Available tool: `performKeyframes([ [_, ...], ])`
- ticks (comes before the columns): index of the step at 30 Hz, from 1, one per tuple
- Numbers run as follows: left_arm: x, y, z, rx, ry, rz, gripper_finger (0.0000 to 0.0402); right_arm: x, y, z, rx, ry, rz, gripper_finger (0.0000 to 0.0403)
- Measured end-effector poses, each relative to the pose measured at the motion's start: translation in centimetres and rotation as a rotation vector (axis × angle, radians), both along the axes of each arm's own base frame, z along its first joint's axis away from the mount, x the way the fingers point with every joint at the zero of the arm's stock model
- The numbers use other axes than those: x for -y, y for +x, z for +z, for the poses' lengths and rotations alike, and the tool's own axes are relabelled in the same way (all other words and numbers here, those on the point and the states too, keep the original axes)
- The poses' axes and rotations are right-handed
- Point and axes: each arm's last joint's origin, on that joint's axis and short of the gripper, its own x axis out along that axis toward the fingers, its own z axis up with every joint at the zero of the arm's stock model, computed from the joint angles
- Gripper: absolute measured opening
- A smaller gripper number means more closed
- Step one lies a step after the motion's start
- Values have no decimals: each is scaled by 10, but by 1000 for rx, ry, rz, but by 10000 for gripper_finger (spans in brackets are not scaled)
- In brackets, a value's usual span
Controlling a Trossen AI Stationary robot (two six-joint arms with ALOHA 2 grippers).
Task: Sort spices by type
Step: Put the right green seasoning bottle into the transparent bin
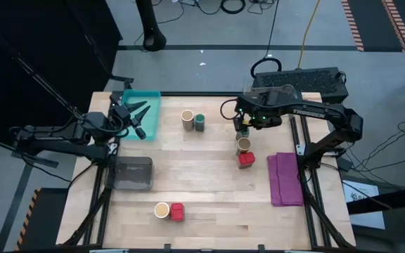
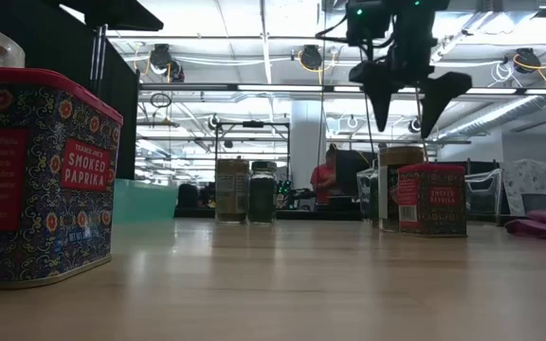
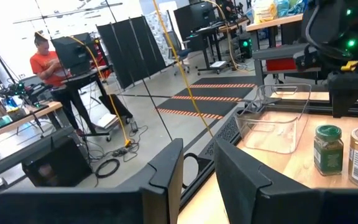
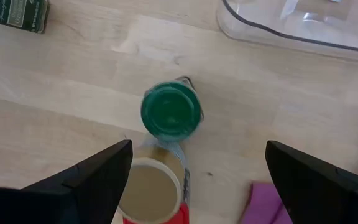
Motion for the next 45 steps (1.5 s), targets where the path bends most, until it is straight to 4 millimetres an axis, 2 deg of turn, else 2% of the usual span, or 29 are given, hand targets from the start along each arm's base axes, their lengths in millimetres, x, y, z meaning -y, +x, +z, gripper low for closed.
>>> performKeyframes([
  [10, 0, 0, 0, -18, 21, 0, 97, 8, 14, -18, -17, 38, -18, 352],
  [19, 0, 0, 0, -28, 33, -1, 97, 15, 30, -44, -60, 77, -15, 352],
  [29, 0, 0, 0, -28, 33, -1, 97, 25, 39, -63, -85, 80, 26, 347],
  [34, 0, 0, 0, -28, 33, -1, 97, 26, 41, -67, -100, 85, 39, 303],
  [42, 0, 0, 0, -28, 33, -1, 97, 26, 41, -66, -91, 81, 30, 171],
  [45, 0, 0, 0, -29, 33, -1, 97, 26, 41, -66, -90, 80, 28, 171],
])
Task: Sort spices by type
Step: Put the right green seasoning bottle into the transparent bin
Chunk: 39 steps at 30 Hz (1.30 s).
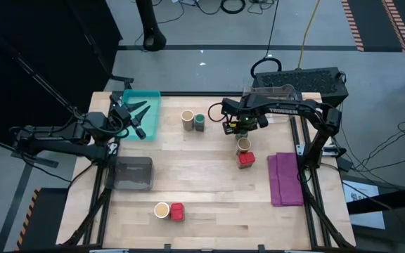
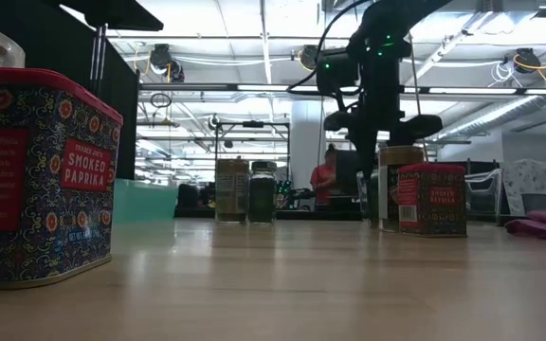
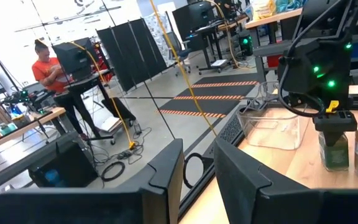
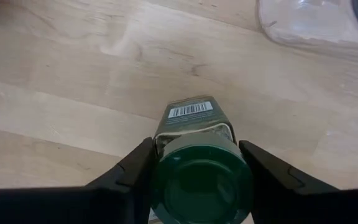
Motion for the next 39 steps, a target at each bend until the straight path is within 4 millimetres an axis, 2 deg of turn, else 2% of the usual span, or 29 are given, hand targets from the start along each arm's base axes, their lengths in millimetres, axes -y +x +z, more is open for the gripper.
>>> performKeyframes([
  [8, 0, 0, 0, 0, 0, 0, 97, 2, 5, 5, 47, -20, 24, 171],
  [16, 0, 0, 0, 0, 0, 0, 97, 0, 28, 32, 221, -94, 118, 171],
  [26, 0, 0, 0, 1, 0, 0, 97, 3, 39, 62, 311, -172, 212, 171],
  [32, 0, 0, 1, 10, 0, 0, 97, 10, 41, 75, 359, -222, 240, 171],
  [39, 0, 0, 1, 11, 0, 0, 97, 31, 41, 90, 369, -408, 230, 171],
])
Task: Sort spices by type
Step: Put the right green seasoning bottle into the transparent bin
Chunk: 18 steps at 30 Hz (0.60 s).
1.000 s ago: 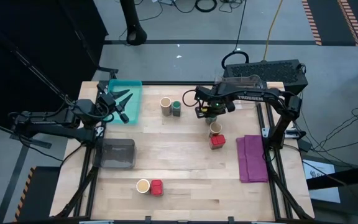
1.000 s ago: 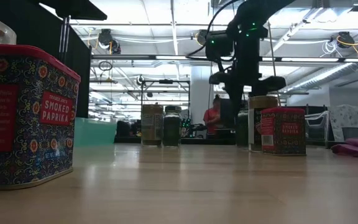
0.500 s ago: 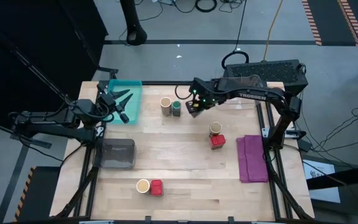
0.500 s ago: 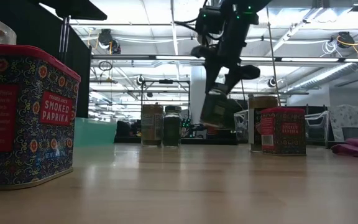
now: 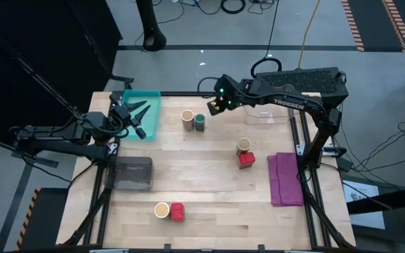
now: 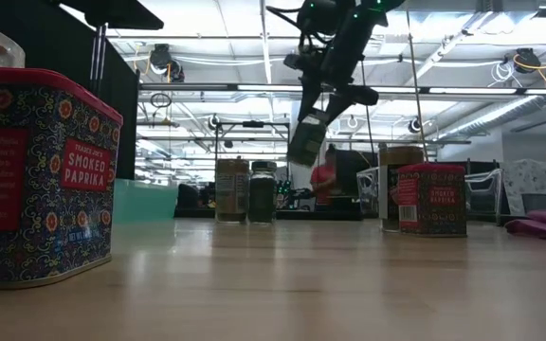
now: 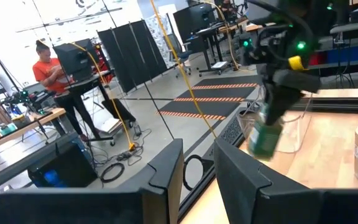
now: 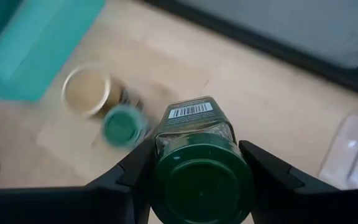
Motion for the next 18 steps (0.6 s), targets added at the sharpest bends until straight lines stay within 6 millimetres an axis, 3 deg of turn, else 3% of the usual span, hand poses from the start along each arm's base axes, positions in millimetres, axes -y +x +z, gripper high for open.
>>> performKeyframes([
  [8, 0, 0, 1, 16, -1, 0, 97, 35, -22, 25, -41, -56, -88, 171],
  [18, 0, 0, 1, 13, 0, 0, 97, 67, -90, 60, -272, 97, -236, 171],
])
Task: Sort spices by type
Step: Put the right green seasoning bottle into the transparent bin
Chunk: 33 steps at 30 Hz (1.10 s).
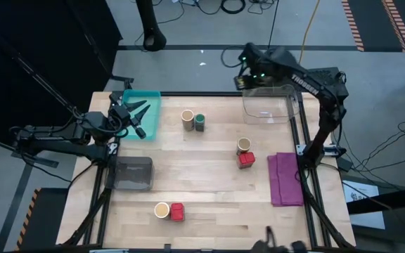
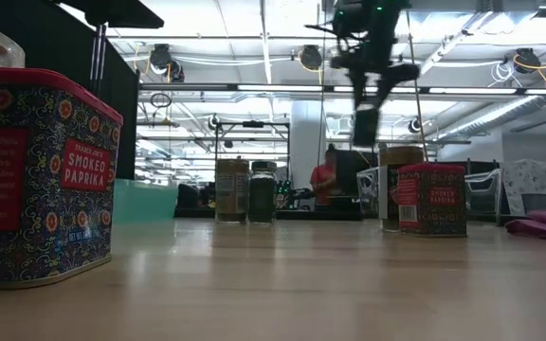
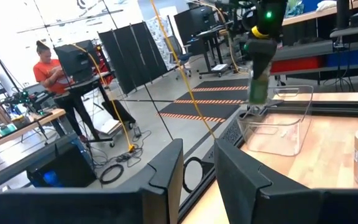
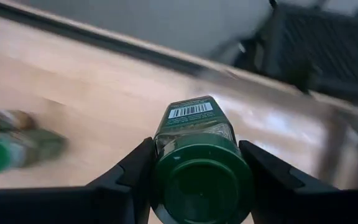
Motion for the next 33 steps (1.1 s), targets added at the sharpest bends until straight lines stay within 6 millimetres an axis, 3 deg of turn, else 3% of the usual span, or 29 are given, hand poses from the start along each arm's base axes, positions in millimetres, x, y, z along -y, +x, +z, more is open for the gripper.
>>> performKeyframes([
  [5, 0, 0, -1, -14, 0, 0, 97, 16, -39, -5, -125, 134, -116, 171],
  [11, 0, 0, -1, -15, 0, 0, 97, 38, -61, -7, -80, 168, -162, 171],
  [16, 0, 0, -2, -17, 0, 0, 97, 51, -73, -23, -87, 205, -164, 171],
  [23, 0, 0, -3, -35, -1, 0, 97, 62, -82, -50, -68, 250, -160, 171],
  [33, 0, 0, -5, -50, -2, 1, 97, 76, -76, -75, 49, 181, -140, 171],
])
